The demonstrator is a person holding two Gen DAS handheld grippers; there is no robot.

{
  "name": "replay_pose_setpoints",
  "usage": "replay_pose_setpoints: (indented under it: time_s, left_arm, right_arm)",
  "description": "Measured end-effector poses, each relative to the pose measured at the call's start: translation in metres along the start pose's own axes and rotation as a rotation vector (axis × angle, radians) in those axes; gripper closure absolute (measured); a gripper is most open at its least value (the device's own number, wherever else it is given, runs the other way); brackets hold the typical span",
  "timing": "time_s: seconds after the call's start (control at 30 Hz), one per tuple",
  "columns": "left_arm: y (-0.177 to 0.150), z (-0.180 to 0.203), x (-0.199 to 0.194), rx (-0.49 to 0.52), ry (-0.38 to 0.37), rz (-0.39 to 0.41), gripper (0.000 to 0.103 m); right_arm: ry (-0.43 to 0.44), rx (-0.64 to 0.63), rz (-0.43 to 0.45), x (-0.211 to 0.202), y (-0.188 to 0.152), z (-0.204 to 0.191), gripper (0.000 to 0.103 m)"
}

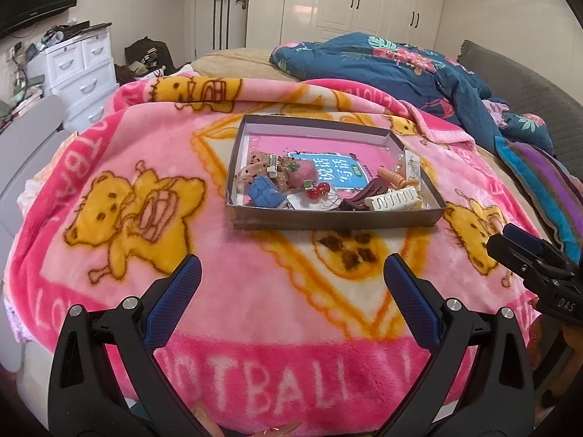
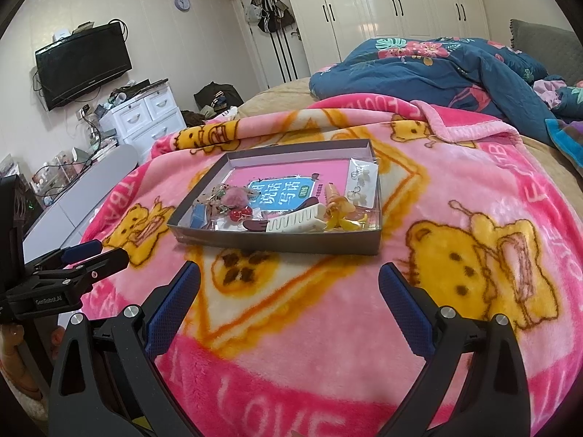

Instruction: Organize jewelry

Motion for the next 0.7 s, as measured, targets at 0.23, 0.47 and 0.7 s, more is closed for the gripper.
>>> replay_pose_setpoints:
  time_s: [0.23,0.47,0.7]
  left_arm:
    - [0.0002,-0.0012,0.0004,0.002,0.004,0.001,0.009]
    - [0.0008,-0.0028,0.0001,0.007,0.010,0.002,0.009]
    - [0.0002,-0.0031,-0.0002,0.005,0.008,-0.001,0.009]
  right_arm:
    - [0.007,-0.001,-0.006,0.0008,-0.0009,-0.0001,0.005]
    - [0.005,-0.002,-0.002,0.0000,-0.0004,-0.0007,0.005]
    - [0.005,-0.003,-0.003,0.0002,0.0003,-0.0012,0.005]
Point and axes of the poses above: each gripper's, at about its wrist camera, not at the fingertips, and x roughly the way its jaws point, z to its right, y to its top, the point moved 8 cm from there along x, roughly the way its jaws point, and after that the axes turned 15 degrees about z, right-handed, at the moved point
